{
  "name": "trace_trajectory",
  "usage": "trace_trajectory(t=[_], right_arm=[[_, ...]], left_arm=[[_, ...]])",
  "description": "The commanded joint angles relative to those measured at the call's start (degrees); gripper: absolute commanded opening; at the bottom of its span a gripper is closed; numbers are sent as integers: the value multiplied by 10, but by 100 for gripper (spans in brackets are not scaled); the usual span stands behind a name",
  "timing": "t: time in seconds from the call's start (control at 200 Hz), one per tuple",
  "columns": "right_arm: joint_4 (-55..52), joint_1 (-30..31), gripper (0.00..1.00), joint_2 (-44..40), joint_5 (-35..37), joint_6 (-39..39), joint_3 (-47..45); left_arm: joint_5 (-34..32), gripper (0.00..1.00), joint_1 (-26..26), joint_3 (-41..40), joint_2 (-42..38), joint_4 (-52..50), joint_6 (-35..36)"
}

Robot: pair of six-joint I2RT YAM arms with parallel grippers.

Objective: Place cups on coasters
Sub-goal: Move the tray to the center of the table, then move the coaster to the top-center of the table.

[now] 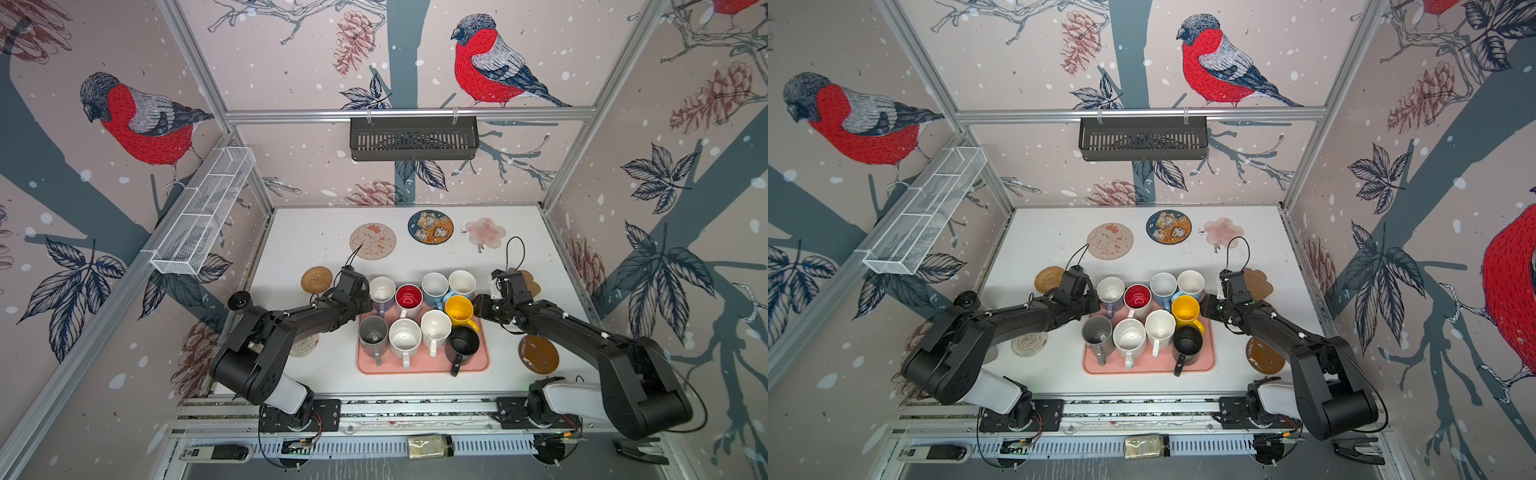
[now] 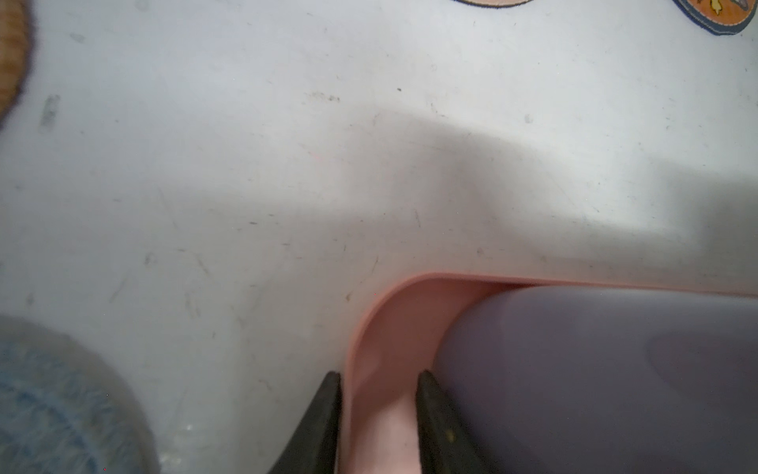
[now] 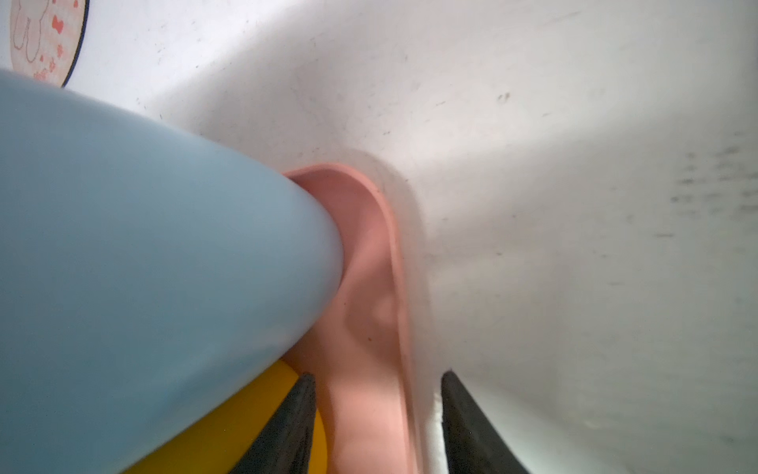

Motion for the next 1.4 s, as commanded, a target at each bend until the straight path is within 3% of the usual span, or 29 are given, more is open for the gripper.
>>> trace_trajectory(t=[0.0,0.105,0.245,0.41,0.555,0.69,0.951,1.146,1.271,1.396], right_arm=[[-25,-8,53,-12,17,5,4],[-33,-13,55,-18,33,11,4],[-45,-15,69,-61,65,26,4],[-64,-40,68,-118,88,38,11],[-88,-62,65,-157,126,40,47],[-83,-74,65,-148,133,32,103],[-82,-82,67,-24,107,10,259],[-70,-89,61,101,22,-24,376],[-88,-90,60,185,-5,-34,461],[-93,-89,59,249,-32,-35,528]], left_arm=[[-17,40,1,12,-12,-48,3],[-38,46,5,22,-26,-70,7],[-89,54,10,26,-70,-95,2],[-118,74,24,63,-116,-143,27],[-138,77,26,110,-131,-165,50],[-134,72,33,184,-112,-205,59],[-59,60,97,324,-8,-241,88],[51,47,165,432,132,-241,94],[63,40,179,557,251,-313,118],[60,39,180,619,324,-324,127]])
